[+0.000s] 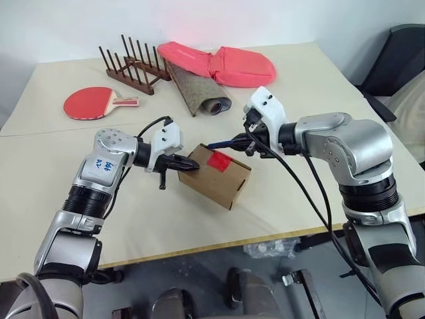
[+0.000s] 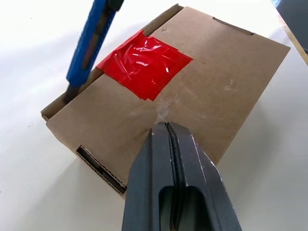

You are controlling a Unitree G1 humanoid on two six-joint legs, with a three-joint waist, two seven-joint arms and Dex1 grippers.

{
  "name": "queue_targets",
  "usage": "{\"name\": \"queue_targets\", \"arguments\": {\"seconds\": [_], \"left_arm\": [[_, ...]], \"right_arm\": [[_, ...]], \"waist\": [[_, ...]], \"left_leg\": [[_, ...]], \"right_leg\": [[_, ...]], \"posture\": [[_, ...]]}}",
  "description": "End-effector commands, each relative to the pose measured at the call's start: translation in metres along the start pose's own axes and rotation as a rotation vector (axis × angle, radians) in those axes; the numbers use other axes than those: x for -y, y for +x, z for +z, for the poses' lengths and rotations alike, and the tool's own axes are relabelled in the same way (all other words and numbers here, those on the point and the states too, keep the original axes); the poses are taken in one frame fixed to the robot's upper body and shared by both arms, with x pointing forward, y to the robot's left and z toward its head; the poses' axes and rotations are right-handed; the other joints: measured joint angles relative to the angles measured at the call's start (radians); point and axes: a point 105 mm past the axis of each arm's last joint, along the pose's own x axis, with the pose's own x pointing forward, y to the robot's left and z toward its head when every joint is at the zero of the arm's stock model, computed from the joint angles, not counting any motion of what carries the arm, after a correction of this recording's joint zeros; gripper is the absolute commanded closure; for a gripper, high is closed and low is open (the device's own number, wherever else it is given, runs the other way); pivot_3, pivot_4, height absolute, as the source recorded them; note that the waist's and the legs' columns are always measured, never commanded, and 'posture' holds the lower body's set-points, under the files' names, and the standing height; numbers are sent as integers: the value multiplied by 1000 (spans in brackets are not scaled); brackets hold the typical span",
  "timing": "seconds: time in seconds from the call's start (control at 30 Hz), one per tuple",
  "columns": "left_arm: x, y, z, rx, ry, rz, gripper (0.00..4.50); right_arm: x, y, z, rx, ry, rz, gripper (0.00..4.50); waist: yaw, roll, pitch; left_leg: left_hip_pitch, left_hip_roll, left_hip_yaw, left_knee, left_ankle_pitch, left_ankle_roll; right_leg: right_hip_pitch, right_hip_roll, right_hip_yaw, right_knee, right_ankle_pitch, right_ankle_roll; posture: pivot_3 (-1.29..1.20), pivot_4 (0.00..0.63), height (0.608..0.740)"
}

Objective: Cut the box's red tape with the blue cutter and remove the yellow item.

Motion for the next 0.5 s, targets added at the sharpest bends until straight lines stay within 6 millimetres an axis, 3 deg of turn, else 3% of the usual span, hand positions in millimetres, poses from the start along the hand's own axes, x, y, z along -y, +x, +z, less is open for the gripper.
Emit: {"name": "queue_targets", "arguments": {"seconds": [0.03,0.5], "left_arm": [[-1,2,-1,-21,10,-9,4500],[-3,10,-3,-65,15,-11,4500]], "right_arm": [[0,-3,6,16,-25,3,4339],[1,-5,9,-85,13,44,4339]], "waist": [[0,0,0],[2,0,0]], "left_leg": [[0,0,0,0,0,0],[0,0,0,1,0,0]], "right_leg": [[0,0,0,0,0,0],[1,0,0,1,0,0]], "posture": [[0,150,740],[0,150,740]]}}
